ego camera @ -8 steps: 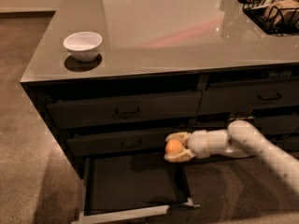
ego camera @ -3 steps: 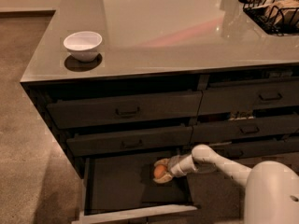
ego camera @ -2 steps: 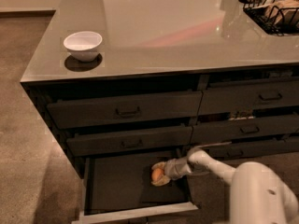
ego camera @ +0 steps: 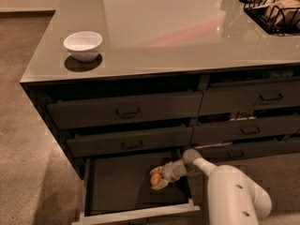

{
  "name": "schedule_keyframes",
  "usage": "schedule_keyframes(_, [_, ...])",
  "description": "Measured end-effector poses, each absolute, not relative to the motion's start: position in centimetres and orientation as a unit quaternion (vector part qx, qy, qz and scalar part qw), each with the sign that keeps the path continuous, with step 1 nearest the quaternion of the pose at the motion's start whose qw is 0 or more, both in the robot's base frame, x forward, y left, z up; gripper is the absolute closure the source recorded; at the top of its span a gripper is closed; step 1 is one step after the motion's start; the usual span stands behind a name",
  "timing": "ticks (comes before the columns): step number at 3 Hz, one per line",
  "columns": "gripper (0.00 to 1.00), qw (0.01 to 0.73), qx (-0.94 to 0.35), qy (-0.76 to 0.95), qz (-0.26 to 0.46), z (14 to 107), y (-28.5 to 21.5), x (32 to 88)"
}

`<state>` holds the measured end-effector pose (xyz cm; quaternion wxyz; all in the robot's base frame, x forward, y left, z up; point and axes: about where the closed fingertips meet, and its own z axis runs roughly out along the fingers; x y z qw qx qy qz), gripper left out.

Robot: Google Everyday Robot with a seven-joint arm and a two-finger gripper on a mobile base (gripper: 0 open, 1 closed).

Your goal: Place orange into bottom drawer

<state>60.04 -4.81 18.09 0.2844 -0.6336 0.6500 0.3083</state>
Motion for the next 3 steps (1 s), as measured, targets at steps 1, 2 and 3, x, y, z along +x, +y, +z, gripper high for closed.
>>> schedule_keyframes(1, [0.53, 0.274, -0.631, 0.656, 0.310, 15.86, -5.42, 60.16])
schedule_keyframes(2, [0.30, 0.274, -0.632, 0.655, 0.312, 15.97, -5.14, 60.00])
schedule_keyframes(3, [0.07, 0.273, -0.632, 0.654, 0.314, 15.80, -4.92, 59.82])
